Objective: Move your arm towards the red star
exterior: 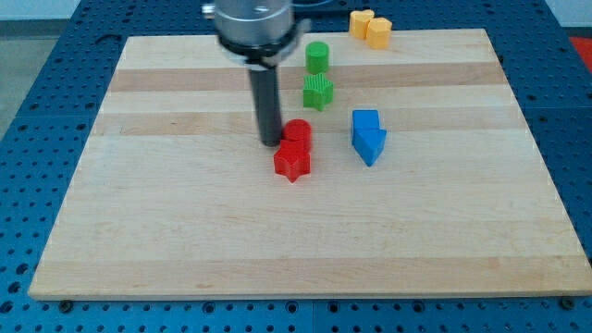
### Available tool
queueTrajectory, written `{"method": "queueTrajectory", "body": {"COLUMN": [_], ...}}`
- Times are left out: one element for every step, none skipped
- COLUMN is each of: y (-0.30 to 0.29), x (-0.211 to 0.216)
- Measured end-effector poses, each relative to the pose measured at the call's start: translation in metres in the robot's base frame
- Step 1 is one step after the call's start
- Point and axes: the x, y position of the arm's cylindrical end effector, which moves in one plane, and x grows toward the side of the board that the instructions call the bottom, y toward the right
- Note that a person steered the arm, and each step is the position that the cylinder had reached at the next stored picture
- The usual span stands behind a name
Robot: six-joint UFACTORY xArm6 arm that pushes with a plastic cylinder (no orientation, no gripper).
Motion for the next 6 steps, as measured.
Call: {"method": "queueTrajectory", "body": {"y": [0.03,0.001,-0.072,-0.118,-0.106,-0.06], "x": [0.0,0.0,0.0,0.022,0.049,0.049]}}
